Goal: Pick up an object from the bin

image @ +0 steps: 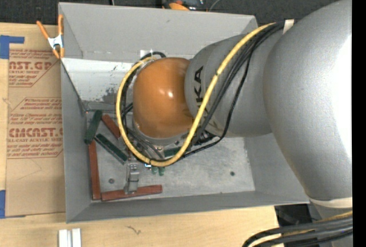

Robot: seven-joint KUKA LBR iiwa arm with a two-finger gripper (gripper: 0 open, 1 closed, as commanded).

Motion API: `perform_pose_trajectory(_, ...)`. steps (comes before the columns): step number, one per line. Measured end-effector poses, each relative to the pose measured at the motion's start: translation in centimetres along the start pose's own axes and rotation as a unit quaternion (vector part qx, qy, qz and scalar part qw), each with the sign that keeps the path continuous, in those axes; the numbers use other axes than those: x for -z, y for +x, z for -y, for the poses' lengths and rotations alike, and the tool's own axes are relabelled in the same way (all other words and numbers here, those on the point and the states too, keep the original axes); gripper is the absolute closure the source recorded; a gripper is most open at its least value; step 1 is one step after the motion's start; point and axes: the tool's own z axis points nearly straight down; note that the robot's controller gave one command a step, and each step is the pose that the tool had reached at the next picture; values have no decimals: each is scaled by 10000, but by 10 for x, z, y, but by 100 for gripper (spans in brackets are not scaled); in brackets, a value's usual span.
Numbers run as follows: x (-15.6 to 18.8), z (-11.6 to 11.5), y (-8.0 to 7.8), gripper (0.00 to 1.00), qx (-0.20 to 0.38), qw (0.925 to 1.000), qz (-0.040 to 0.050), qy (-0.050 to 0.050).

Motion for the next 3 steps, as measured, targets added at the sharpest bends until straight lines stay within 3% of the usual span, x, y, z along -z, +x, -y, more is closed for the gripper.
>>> perform_pose_trajectory(1, -81, 18, -84, 0, 521, 9986, 56, -6)
perform_pose_trajectory(2, -77, 28, -46, 0, 265, 9996, 54, -15)
perform_pose_trajectory(3, -74, 27, -49, 100, 263, 9996, 106, -32)
